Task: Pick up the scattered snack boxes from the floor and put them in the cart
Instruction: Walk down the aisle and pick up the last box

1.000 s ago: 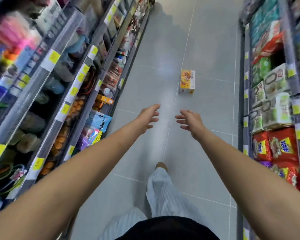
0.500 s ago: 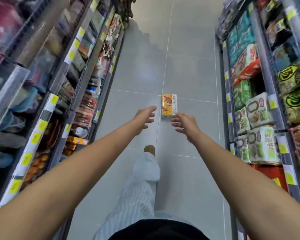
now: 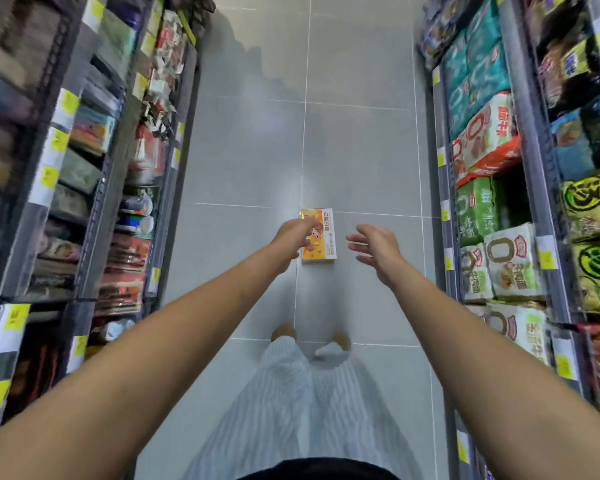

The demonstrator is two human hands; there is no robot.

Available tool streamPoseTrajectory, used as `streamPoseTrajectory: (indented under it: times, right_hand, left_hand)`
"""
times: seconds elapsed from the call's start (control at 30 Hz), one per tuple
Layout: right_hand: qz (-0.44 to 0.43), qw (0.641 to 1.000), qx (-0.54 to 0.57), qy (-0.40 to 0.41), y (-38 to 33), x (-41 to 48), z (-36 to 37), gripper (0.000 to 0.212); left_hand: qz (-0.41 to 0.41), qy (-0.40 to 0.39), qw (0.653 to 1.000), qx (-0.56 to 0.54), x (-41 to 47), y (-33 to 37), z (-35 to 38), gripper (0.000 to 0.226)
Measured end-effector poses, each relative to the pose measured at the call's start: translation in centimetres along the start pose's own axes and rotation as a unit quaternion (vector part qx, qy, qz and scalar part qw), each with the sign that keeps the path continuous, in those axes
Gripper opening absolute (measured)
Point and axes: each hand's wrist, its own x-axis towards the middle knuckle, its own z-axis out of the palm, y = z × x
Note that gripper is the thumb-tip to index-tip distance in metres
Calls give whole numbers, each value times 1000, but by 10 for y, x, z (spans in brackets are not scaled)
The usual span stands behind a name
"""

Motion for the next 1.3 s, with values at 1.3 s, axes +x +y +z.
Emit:
streamPoseTrajectory:
  times: [1.3]
  right_hand:
    - [164,981,-99,-13,236,626,67,60]
  left_hand:
    - [-217,105,966,-89,641,-204,57,78]
